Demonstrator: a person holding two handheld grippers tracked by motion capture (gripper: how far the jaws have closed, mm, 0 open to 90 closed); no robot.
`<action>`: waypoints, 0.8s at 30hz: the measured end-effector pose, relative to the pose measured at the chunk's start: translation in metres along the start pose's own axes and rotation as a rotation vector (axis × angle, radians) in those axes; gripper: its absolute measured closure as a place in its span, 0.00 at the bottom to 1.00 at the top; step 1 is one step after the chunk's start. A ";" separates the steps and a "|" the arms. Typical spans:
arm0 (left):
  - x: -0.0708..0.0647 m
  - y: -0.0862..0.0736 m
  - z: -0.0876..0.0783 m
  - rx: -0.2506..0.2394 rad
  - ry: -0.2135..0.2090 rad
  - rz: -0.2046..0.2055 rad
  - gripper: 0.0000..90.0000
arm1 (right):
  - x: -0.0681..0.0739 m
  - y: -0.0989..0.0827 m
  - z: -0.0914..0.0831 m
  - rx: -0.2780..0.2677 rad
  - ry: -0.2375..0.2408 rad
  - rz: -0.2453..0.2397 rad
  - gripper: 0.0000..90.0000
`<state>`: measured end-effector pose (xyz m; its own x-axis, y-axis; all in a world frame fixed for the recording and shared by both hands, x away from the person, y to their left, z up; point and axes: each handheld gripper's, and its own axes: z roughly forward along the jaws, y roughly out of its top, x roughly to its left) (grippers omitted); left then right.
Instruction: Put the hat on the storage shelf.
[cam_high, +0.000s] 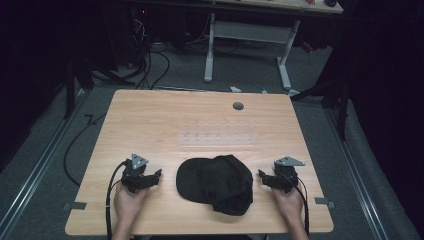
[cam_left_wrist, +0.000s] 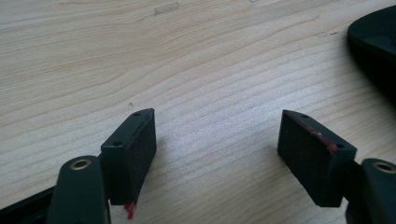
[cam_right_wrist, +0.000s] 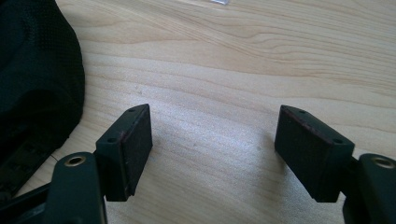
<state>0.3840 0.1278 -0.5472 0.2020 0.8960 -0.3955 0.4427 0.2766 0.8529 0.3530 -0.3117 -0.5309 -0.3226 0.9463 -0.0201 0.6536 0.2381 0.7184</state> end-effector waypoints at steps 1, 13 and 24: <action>0.000 0.000 0.000 0.000 0.000 0.000 0.32 | 0.000 0.000 0.000 0.000 0.000 0.000 0.31; 0.000 0.000 0.000 -0.003 0.006 -0.003 0.32 | 0.000 0.000 0.000 0.000 -0.001 0.002 0.31; 0.000 0.000 0.000 -0.009 0.018 -0.014 0.32 | 0.000 0.000 0.000 -0.005 -0.014 0.023 0.36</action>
<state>0.3839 0.1284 -0.5468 0.1803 0.8981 -0.4010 0.4378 0.2918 0.8504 0.3529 -0.3122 -0.5307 -0.2978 0.9545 -0.0137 0.6569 0.2154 0.7225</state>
